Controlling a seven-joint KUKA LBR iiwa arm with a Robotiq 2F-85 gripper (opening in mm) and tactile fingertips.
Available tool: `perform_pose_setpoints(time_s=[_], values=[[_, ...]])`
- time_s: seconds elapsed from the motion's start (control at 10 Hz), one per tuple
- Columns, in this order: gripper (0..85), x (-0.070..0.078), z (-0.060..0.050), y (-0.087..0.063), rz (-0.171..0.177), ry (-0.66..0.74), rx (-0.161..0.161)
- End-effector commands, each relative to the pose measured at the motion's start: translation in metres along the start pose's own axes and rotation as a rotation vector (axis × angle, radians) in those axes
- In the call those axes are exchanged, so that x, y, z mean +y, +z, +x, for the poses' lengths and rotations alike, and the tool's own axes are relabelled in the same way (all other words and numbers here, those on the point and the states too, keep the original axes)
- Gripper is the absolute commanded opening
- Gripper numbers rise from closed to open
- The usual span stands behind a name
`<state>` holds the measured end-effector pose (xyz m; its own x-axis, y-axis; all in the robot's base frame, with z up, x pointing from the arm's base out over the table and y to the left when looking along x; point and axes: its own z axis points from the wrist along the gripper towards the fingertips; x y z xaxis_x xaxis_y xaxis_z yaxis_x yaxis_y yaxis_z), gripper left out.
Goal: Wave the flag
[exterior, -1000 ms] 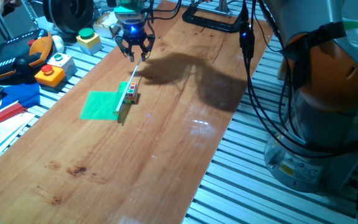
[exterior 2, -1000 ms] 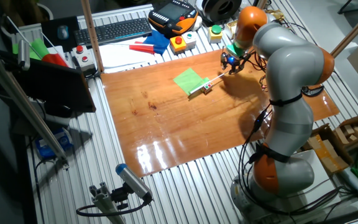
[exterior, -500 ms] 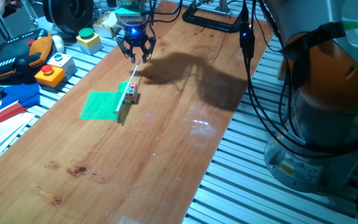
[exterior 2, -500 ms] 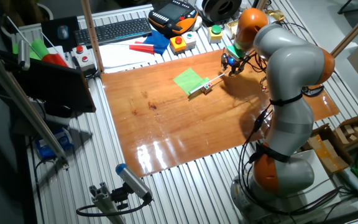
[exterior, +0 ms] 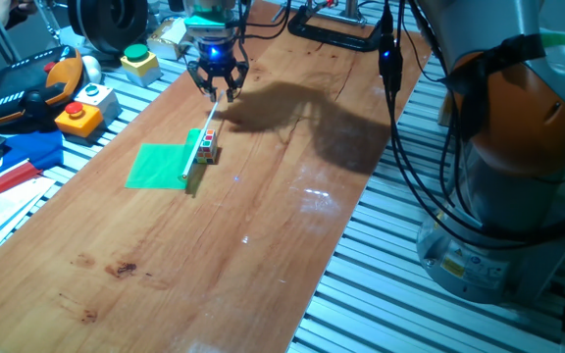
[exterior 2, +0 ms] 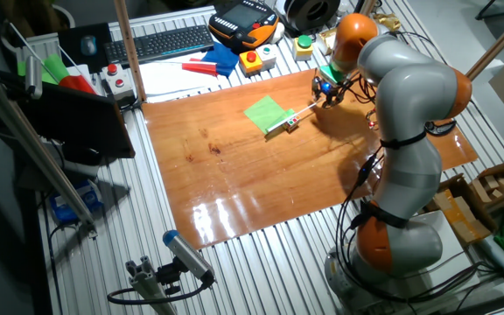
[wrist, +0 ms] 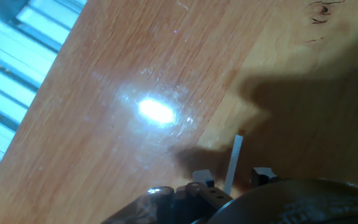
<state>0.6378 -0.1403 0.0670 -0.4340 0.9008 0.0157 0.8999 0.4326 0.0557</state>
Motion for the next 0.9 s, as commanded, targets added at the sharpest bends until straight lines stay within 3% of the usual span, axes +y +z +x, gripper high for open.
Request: perform_pose_setpoints(time_s=[0.0,0.3,0.5,0.6,0.7,0.8], values=[[36.3,-0.0002,-0.0002,0.0014,-0.001,0.002,0.002],[32.3,0.001,0.0003,0.005,-0.001,0.004,0.003],[25.0,0.0013,-0.0001,0.0064,-0.002,-0.005,0.004],[15.7,0.0012,-0.0004,0.0048,-0.003,-0.009,0.013],[0.7,0.0012,-0.0006,0.0025,-0.005,-0.012,0.025],[0.7,0.0022,-0.0004,0.001,-0.005,-0.007,0.032]])
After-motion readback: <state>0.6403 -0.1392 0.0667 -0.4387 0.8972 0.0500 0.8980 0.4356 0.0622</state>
